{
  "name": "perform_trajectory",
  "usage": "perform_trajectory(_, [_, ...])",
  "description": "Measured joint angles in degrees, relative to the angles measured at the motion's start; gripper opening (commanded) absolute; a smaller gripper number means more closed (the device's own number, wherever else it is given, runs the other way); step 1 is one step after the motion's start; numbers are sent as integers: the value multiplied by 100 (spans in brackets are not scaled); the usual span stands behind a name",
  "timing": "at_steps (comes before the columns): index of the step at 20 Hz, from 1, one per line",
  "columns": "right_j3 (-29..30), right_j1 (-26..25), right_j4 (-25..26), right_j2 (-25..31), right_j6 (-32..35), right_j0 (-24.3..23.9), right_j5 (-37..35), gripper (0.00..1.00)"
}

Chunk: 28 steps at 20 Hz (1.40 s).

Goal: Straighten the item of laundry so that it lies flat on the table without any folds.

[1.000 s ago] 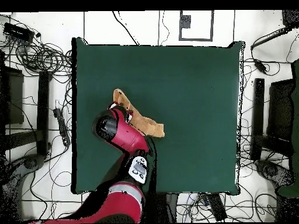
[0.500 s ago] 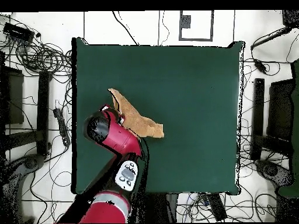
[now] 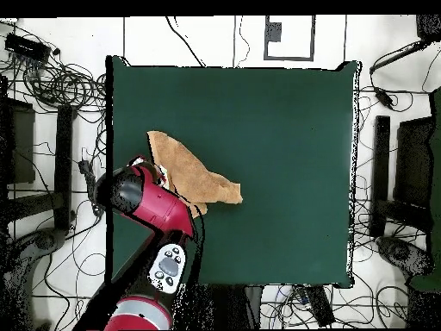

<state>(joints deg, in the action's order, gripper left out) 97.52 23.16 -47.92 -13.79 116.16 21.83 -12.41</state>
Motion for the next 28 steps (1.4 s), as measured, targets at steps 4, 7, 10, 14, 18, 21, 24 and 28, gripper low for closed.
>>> perform_trajectory(4, [-2,-34,2,17,181,-9,7,0])
perform_trajectory(7, [-1,-39,4,92,182,-55,80,0])
perform_trajectory(10, [-2,-47,6,366,182,-261,371,0])
perform_trajectory(14, [-3,-104,137,750,182,-587,883,0])
perform_trajectory(18, [-6,-279,293,1034,182,-828,1416,0])
perform_trajectory(21, [-3,-375,294,1095,182,-830,1644,0])
perform_trajectory(24, [-31,-388,208,972,182,-651,1670,100])
perform_trajectory(28, [-105,-410,33,876,182,-437,1669,100])
